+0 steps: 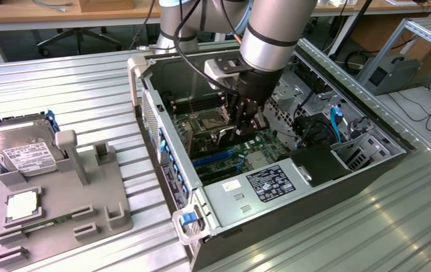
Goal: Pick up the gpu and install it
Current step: 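Insert the gpu into the slot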
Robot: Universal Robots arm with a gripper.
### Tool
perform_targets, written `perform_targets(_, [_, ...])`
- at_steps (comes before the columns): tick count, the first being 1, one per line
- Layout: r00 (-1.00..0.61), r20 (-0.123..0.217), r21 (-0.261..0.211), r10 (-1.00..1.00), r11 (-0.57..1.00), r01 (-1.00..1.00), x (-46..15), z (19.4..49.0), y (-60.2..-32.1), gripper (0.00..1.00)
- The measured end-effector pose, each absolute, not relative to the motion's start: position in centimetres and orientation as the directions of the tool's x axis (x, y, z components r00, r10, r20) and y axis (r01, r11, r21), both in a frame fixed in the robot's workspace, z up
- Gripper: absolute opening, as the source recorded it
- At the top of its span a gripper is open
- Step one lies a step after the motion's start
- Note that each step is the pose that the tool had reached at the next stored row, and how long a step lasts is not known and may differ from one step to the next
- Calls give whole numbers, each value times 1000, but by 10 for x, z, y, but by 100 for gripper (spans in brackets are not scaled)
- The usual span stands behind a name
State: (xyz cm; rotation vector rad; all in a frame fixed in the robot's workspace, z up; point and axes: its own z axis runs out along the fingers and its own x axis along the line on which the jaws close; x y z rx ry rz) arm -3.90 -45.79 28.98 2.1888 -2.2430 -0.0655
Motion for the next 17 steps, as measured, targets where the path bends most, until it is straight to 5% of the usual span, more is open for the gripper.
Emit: perform_targets(17, [-25,-24,35,-999,24,-999,-48,284,-462,27])
